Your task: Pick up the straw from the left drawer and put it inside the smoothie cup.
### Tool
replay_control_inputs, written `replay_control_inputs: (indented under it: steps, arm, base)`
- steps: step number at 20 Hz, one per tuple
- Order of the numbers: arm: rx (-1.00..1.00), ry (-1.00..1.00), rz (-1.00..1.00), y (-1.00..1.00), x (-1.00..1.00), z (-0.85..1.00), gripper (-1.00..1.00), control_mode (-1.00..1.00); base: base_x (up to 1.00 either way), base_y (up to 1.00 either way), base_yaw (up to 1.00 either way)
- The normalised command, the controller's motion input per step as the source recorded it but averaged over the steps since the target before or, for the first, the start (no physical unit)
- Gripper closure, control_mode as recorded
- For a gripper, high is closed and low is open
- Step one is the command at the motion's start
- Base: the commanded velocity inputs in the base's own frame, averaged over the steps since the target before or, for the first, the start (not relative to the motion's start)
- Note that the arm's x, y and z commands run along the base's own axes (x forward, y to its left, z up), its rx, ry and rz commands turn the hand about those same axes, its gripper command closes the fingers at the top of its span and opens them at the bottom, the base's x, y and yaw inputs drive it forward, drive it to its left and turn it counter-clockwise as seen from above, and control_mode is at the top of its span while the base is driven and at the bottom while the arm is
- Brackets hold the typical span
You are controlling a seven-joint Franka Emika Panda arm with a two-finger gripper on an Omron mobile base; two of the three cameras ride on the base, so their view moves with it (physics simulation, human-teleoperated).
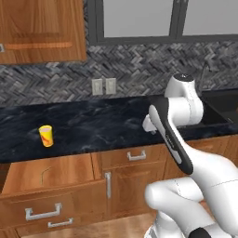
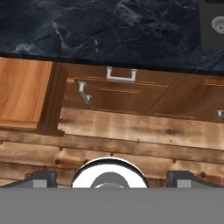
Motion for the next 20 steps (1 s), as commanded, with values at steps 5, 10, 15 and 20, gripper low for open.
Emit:
replay_control_inputs:
  steps: [5, 10, 15, 20]
  arm:
    - [0.0, 0.0, 0.0, 0.0, 0.0, 0.0, -1.0, 1.0]
    - [0.0, 0.0, 0.0, 0.0, 0.0, 0.0, -1.0, 1.0]
    - [0.0, 0.0, 0.0, 0.0, 0.0, 0.0, -1.0, 1.0]
    - [0.0, 0.0, 0.0, 0.0, 0.0, 0.0, -1.0, 1.0]
  base:
    - [-0.81, 0.01, 0.0]
    - [-0.48, 0.32, 0.0]
    - [-0.1, 0.69, 0.0]
    - [0.0, 0.75, 0.0]
